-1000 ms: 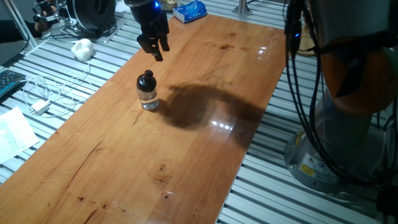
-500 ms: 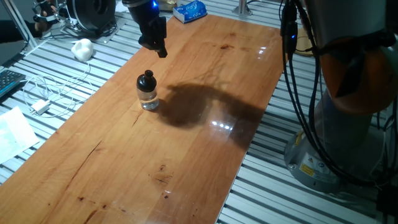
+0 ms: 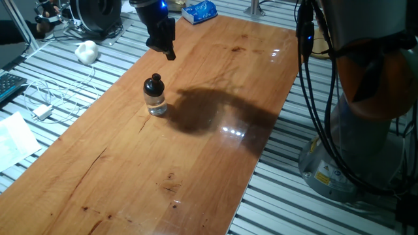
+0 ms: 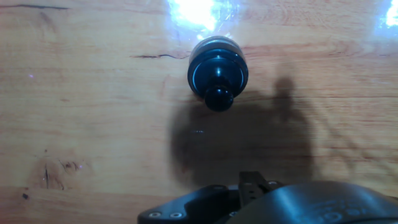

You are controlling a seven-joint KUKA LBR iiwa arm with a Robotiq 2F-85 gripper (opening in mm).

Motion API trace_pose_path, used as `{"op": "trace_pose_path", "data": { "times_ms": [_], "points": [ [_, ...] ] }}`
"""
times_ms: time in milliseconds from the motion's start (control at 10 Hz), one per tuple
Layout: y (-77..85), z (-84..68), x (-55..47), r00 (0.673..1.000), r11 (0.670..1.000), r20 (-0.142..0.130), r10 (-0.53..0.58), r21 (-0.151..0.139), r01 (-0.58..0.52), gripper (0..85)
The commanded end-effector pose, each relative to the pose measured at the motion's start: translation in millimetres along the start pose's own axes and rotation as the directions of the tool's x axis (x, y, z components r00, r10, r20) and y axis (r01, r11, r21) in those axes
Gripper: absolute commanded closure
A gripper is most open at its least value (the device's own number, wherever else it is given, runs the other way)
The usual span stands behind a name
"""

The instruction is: Screw the lid onto the jar

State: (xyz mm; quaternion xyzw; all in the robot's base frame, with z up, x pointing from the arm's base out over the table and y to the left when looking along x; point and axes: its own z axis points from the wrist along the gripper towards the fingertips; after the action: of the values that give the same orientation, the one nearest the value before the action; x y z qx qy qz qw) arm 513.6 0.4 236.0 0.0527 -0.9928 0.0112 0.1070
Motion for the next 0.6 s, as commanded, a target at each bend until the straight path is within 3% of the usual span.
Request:
{"op": "trace_pose_path", "data": {
  "times_ms": [0, 500],
  "points": [
    [0.0, -0.1, 0.0, 1.0, 1.0, 0.0, 0.0, 0.0, 0.0, 85.0],
    [0.0, 0.0, 0.0, 1.0, 1.0, 0.002, 0.006, 0.0, -0.006, 85.0]
  ]
}}
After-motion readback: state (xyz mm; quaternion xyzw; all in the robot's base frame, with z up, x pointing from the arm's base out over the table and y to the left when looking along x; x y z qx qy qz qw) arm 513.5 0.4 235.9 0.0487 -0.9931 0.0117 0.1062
